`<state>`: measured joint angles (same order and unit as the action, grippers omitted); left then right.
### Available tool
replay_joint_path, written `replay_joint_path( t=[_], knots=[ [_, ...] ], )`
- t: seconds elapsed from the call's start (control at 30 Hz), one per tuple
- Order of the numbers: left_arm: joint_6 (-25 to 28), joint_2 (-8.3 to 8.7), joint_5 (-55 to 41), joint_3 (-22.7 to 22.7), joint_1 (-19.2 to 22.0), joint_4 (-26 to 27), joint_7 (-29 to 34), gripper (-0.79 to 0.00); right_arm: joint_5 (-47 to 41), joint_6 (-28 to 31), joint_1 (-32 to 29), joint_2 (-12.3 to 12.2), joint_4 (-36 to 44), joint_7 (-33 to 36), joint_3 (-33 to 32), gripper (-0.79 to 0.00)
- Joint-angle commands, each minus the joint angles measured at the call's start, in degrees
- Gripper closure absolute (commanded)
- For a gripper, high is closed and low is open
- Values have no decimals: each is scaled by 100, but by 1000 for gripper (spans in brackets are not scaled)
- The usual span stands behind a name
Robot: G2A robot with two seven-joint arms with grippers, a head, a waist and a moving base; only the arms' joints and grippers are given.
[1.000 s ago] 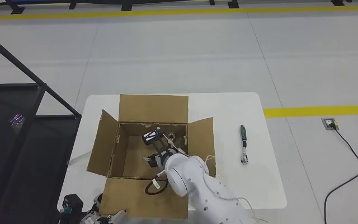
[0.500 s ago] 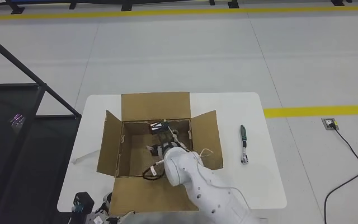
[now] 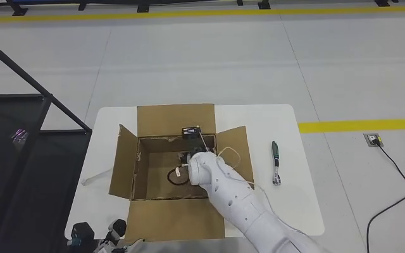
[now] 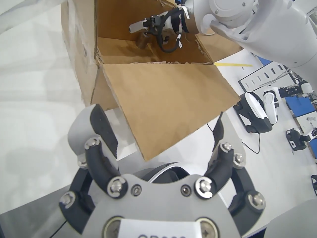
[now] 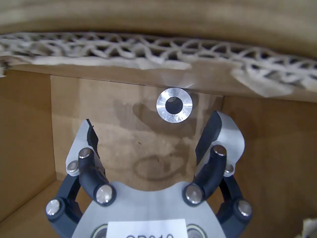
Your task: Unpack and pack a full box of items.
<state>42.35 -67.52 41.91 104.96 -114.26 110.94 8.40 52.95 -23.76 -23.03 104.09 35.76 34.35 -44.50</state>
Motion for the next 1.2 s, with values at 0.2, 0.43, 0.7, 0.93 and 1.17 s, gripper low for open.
replay_joint_path(
  t=[0.2, 0.43, 0.7, 0.93, 1.17],
  knots=[
    [24, 17, 51, 10, -18, 37, -23, -785, 23, 18, 133, 210, -660, -663, 99, -508],
    [91, 32, 3, 45, -53, 5, -61, -785, 76, 18, 189, 349, -987, -986, 142, -388],
    [58, 43, 21, 43, -66, 11, -93, -785, 6, 95, 287, 447, -1345, -1128, 65, -376],
    [2, 50, 60, 14, -60, 11, -133, -785, 11, 378, 301, 489, -1446, -1293, 19, 0],
    [-78, 56, 103, -21, -54, 63, -145, -785, 335, 833, -51, 432, -985, -1623, 83, 0]
  ],
)
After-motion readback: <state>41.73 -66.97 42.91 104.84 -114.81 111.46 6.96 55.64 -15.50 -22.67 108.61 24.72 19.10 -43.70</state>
